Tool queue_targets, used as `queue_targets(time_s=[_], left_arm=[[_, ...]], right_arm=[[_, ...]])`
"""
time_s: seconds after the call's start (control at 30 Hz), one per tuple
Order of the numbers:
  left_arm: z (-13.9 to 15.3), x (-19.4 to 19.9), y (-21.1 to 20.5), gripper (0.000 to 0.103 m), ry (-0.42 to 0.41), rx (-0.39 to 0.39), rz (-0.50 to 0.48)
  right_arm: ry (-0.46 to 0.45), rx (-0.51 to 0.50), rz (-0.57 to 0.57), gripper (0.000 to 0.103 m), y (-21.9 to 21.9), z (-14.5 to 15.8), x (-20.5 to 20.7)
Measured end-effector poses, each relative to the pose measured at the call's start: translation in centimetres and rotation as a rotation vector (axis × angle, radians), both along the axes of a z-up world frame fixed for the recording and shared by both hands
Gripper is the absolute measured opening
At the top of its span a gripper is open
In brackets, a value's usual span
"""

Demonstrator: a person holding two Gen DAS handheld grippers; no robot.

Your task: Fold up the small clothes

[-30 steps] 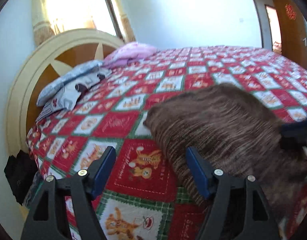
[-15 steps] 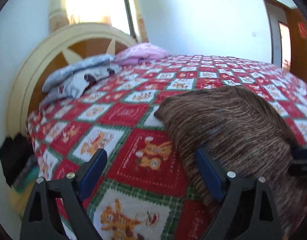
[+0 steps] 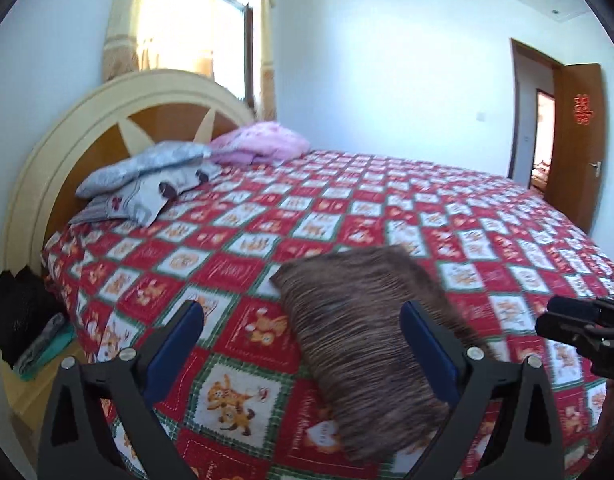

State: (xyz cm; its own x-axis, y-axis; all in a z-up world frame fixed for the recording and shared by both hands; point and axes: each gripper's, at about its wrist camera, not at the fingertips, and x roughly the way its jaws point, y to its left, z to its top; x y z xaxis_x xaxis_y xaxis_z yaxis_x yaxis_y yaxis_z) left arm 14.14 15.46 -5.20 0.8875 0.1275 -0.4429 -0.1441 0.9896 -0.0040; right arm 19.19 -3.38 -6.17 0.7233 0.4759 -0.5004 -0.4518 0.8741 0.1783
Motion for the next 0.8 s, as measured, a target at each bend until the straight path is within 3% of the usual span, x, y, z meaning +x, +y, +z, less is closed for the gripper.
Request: queue_targets(time_s=[0.23, 0.8], left_arm=[[1.4, -1.1, -0.8, 0.101, -0.036, 0.002, -0.028], [1.6, -1.5, -1.3, 0.101, -0.050, 0.003, -0.028]], right_arm=[[-0.039, 0.023, -0.002, 0.060, -0.5, 1.4, -1.3], [-0.039, 0.024, -0.002, 0.061, -0.1, 1.2, -1.6]])
